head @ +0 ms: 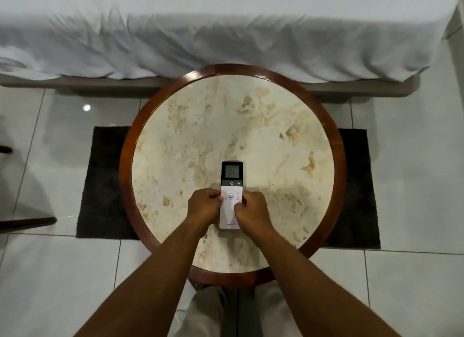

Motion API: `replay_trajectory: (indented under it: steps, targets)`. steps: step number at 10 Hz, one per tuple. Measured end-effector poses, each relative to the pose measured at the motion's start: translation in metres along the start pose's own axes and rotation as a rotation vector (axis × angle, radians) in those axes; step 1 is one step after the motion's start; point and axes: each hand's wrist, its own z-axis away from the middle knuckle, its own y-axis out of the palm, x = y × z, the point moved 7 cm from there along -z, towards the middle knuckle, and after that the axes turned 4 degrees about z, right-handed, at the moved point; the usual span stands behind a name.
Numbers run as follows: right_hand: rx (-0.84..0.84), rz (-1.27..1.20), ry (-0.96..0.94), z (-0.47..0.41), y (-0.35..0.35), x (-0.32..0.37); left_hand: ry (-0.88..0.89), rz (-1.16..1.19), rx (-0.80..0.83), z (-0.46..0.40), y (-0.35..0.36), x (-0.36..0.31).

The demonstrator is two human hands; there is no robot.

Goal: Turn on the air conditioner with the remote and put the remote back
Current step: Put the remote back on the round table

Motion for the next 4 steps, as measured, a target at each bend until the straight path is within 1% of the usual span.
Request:
replay_trajectory:
  steps: [2,3,4]
  targets:
    - [0.0,0.165,0.026,-0.0017,0.0114,-0.0075,0.053,-0.007,-0.045,-0.0038,0.0001,0.0071]
    - [0.018,0.188,0.033,-0.002,0.0122,-0.0058,0.072,-0.029,-0.037,-0.0011,0.0002,0.0039]
    - [0.065,0.199,0.028,-0.0006,0.0106,-0.0092,0.108,-0.117,-0.025,-0.001,-0.0024,0.0022]
